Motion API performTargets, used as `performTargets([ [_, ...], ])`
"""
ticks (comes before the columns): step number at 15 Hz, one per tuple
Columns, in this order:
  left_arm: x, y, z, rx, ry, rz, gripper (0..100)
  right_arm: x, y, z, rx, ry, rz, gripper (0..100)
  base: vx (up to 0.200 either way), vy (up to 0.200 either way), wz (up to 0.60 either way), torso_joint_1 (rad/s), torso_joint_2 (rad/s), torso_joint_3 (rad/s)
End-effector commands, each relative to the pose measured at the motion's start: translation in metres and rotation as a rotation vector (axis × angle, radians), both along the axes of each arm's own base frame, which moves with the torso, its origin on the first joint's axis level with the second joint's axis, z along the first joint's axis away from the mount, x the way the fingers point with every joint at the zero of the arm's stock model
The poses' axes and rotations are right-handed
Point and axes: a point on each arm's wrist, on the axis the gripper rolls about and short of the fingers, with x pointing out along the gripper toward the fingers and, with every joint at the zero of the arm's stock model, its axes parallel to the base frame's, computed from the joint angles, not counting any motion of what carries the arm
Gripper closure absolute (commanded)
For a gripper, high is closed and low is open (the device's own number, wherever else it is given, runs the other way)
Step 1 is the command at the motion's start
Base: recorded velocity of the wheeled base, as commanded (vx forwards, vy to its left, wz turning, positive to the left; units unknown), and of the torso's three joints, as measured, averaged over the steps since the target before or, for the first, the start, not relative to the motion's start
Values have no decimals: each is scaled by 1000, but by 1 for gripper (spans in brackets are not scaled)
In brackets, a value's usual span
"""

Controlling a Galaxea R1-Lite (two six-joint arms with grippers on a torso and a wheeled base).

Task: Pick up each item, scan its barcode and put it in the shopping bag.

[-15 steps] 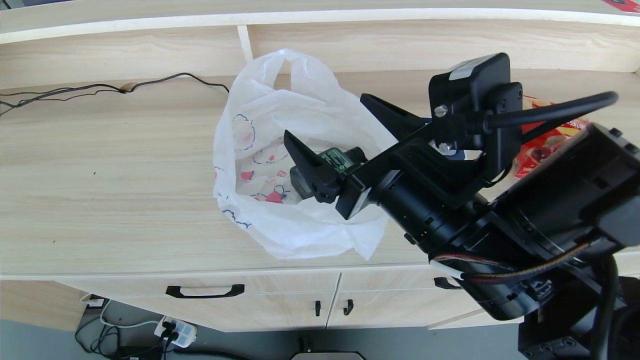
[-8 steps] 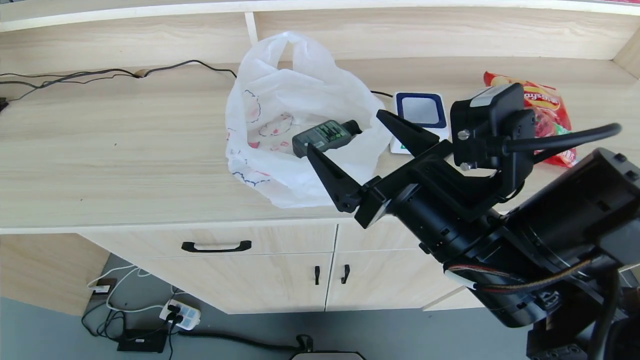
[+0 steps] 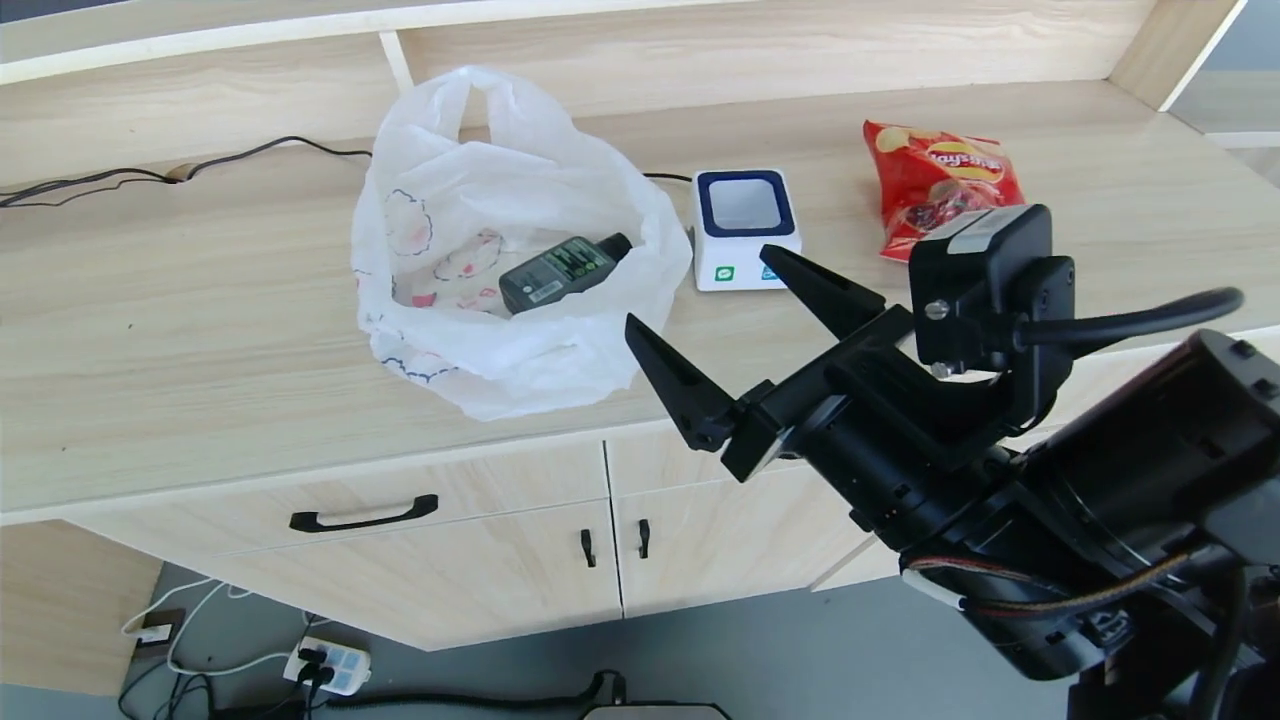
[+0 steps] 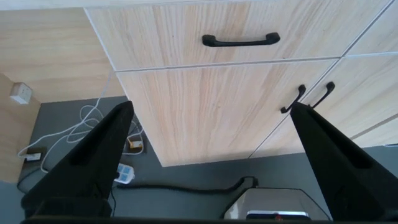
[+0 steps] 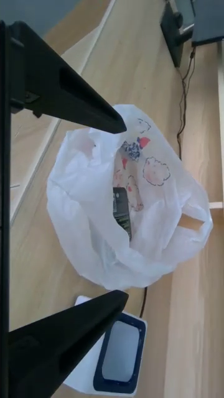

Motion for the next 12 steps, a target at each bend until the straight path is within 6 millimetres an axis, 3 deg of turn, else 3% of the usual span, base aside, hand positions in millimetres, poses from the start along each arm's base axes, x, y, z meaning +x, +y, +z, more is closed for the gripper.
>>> performTargets([
  [1, 0, 0, 0, 0, 3, 0, 0, -1, 0, 1, 6, -6, -3, 0, 0, -200, 0, 2, 2, 2],
  [6, 0, 0, 0, 0, 4, 1, 0, 3, -5, 4, 59, 14, -4, 0, 0, -200, 0, 5, 3, 3],
  [8, 0, 0, 0, 0, 3, 1, 0, 16, -14, 7, 89, -1, -51, 0, 0, -200, 0, -2, 2, 7],
  [11, 0, 0, 0, 0, 4, 1, 0, 27, -9, 4, 142, 33, -30, 0, 0, -200, 0, 2, 2, 7],
  [12, 0, 0, 0, 0, 4, 0, 0, 29, -8, 3, 158, 47, -26, 0, 200, -200, 0, -2, 2, 2],
])
